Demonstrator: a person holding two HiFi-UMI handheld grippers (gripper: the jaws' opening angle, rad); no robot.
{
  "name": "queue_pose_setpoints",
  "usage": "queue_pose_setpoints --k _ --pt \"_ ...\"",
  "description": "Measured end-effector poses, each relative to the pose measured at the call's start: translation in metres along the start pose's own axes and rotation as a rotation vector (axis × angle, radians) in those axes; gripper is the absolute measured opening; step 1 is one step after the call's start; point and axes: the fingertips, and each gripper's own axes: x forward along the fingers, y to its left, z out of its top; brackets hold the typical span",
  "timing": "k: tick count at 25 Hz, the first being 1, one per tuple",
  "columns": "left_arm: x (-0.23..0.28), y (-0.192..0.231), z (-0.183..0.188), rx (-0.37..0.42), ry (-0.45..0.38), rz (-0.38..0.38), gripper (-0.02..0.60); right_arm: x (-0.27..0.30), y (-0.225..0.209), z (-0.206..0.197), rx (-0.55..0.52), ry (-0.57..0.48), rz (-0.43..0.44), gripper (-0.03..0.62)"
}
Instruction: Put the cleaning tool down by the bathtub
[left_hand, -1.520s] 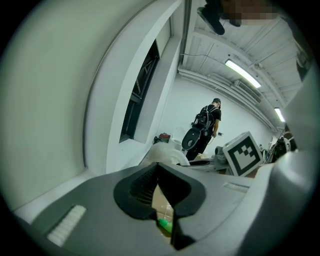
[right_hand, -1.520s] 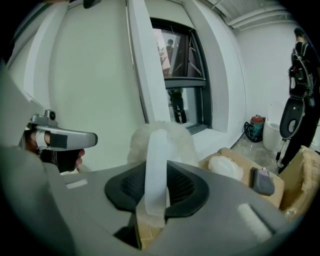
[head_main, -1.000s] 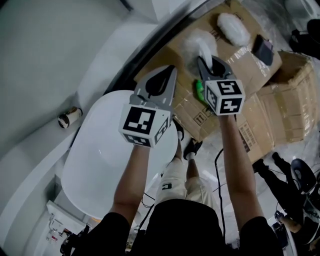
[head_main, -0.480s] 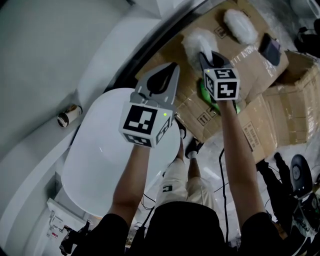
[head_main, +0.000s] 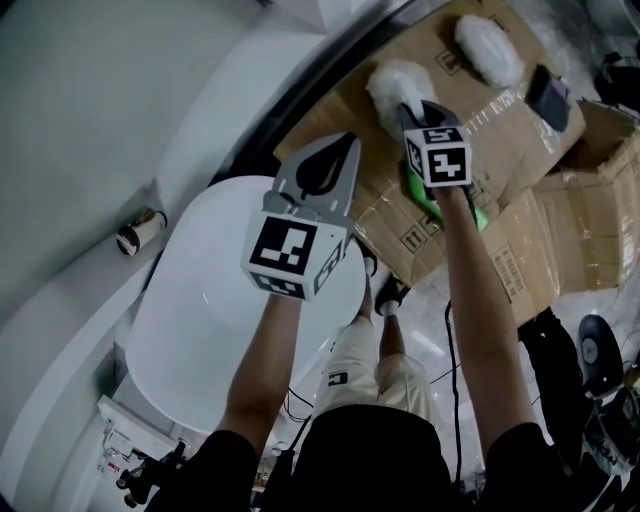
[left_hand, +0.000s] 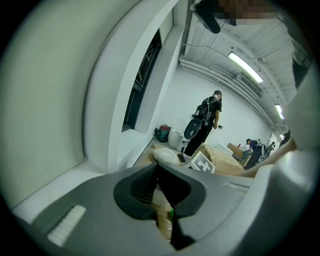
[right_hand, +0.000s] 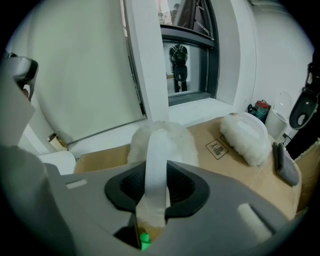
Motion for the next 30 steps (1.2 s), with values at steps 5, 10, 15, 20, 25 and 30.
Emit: queue_pose_setpoints --k 5,10,15,20,25,30 --pt "0.002 -0.002 0.000 0.010 0.002 -0.010 -0.001 0.007 0.003 0.000 -0.014 0.006 0.010 0.095" --pt "0.002 -0.004 -0.001 0.012 0.011 -0.013 -0.001 0.013 0.007 0.001 -0.025 0.009 0.020 0.095" --pt "0.001 -0.003 -0.005 0.010 0.013 -0.004 -0.002 0.016 0.006 0.001 -0.031 0.015 0.022 0.106" --pt "-0.001 0.000 -0.004 0.010 0.013 0.007 0.000 0.016 0.006 0.003 -0.038 0.018 0.015 0.166" --pt "-0.005 -0.002 -0.002 0.017 0.016 0.013 0.000 0.008 0.007 0.010 -0.052 0.003 0.010 0.186" --pt "-0.014 -0.007 0.000 0.016 0.010 0.019 0.000 -0.012 0.016 0.020 -0.059 -0.027 0.013 0.192"
